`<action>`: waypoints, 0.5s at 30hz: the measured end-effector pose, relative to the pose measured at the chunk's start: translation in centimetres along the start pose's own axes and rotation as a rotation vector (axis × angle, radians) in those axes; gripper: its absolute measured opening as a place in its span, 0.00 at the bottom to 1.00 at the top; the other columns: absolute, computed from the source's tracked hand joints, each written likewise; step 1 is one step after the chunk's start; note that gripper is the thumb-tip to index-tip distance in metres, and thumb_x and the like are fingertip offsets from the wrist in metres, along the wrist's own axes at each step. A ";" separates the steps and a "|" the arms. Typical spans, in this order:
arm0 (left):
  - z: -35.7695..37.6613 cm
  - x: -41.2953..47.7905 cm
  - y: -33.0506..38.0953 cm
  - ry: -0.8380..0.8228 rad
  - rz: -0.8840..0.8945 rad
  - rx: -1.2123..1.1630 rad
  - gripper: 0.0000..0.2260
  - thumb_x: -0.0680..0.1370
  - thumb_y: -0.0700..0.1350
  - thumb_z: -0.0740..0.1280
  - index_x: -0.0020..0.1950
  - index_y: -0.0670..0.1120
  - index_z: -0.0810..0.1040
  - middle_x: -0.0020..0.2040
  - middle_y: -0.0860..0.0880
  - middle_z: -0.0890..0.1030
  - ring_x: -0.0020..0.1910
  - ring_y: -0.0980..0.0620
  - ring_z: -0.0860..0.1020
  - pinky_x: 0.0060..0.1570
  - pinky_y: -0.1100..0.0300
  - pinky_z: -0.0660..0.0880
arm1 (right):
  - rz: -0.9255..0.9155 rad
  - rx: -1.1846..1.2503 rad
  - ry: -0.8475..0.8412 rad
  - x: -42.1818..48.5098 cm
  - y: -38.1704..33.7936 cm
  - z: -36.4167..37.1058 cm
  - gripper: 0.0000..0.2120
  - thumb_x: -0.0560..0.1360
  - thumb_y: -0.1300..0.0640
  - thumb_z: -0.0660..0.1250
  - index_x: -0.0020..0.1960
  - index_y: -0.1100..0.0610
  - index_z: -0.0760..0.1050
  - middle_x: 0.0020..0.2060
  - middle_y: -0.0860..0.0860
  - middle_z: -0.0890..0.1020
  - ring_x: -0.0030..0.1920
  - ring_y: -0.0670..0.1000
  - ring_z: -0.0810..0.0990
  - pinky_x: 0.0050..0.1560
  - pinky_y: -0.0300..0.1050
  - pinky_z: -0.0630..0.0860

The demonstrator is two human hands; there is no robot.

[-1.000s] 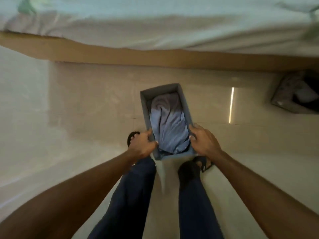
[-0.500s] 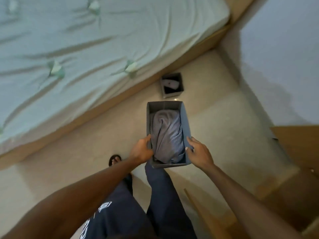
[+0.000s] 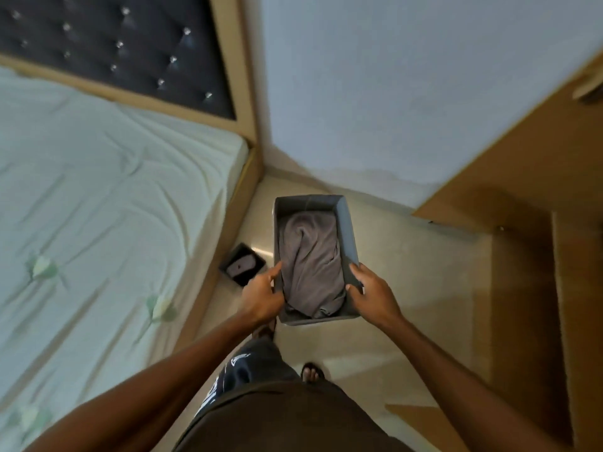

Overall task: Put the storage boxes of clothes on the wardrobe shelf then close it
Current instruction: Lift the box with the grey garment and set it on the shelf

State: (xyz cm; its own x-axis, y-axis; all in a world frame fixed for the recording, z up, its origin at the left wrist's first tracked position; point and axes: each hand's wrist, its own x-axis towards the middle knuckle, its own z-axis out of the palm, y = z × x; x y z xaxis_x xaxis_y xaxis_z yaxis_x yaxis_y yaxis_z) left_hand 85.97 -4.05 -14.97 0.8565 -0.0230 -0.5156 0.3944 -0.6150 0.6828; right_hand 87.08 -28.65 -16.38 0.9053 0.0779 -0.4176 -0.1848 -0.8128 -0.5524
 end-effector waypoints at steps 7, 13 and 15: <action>-1.2 10.2 8.8 -0.205 0.213 0.164 0.32 0.72 0.36 0.65 0.76 0.50 0.63 0.69 0.48 0.76 0.59 0.46 0.80 0.57 0.49 0.79 | 0.198 0.162 0.235 2.2 0.7 -5.6 0.26 0.79 0.56 0.64 0.74 0.60 0.63 0.74 0.54 0.67 0.71 0.55 0.69 0.68 0.44 0.66; 3.3 14.5 19.4 -0.337 0.405 0.294 0.33 0.72 0.34 0.65 0.76 0.50 0.64 0.68 0.46 0.76 0.61 0.42 0.78 0.57 0.45 0.78 | 0.346 0.248 0.405 1.3 5.9 -11.3 0.27 0.78 0.57 0.64 0.75 0.59 0.61 0.75 0.54 0.64 0.74 0.54 0.65 0.72 0.48 0.65; 5.6 15.7 22.7 -0.369 0.451 0.319 0.33 0.72 0.35 0.65 0.76 0.51 0.64 0.69 0.46 0.75 0.62 0.41 0.78 0.57 0.43 0.78 | 0.372 0.251 0.450 0.8 8.2 -13.8 0.27 0.78 0.57 0.64 0.75 0.59 0.62 0.75 0.54 0.65 0.73 0.54 0.66 0.71 0.46 0.65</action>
State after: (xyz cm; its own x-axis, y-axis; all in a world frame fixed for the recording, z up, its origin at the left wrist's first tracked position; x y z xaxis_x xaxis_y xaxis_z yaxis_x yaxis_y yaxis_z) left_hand 106.49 -22.79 -10.42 0.7217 -0.5668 -0.3973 -0.1430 -0.6837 0.7156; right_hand 91.62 -43.24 -11.30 0.8251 -0.4783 -0.3007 -0.5529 -0.5741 -0.6039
